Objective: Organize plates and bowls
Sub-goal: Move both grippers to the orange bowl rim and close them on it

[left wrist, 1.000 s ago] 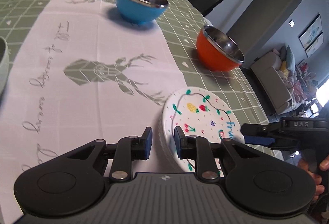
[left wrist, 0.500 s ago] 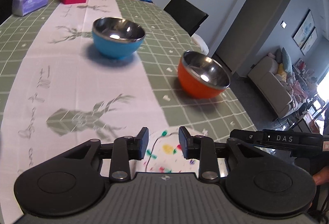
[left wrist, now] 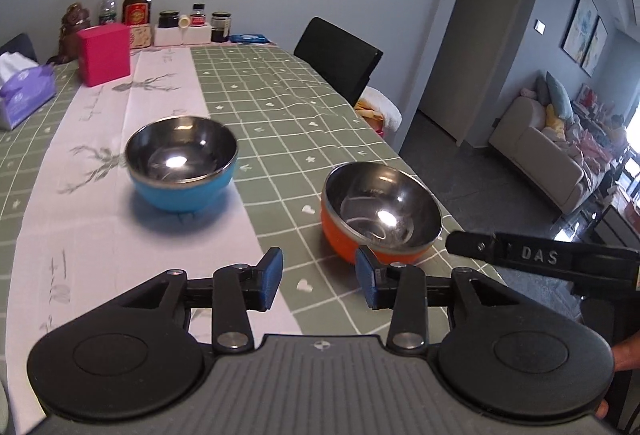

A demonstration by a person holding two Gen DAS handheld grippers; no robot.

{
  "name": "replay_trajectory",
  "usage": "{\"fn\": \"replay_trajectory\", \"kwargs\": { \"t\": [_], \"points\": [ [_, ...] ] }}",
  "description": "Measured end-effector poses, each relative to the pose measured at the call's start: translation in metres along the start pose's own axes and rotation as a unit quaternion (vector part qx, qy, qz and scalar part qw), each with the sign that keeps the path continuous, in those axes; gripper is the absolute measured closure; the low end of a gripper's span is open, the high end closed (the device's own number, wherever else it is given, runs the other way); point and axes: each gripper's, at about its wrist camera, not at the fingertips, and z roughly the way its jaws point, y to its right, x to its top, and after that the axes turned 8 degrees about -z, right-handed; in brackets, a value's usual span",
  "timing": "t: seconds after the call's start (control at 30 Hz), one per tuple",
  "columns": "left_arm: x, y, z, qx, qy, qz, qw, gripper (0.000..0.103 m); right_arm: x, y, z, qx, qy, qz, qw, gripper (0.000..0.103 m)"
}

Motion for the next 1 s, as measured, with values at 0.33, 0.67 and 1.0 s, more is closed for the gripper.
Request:
{"fn": "replay_trajectory", "kwargs": {
  "t": [0.33,0.67,1.0],
  "points": [
    [0.031,0.002,0.047,0.011,-0.064,0.041,0.997,0.056,0.024,0.004,0.043,-0.027,-0.025,0.015,0.999,0.06],
    [0.044,0.012,0.09,0.038,-0.098,0.072,0.9918,0.056,0.028,0.014,0.065,-0.026,-0.06,0.036,0.997,0.066],
    [0.053,0.022,0.119,0.042,-0.128,0.053,0.9894,0.056,0.026,0.023,0.086,-0.026,-0.093,0.053,0.994,0.077]
  ]
}}
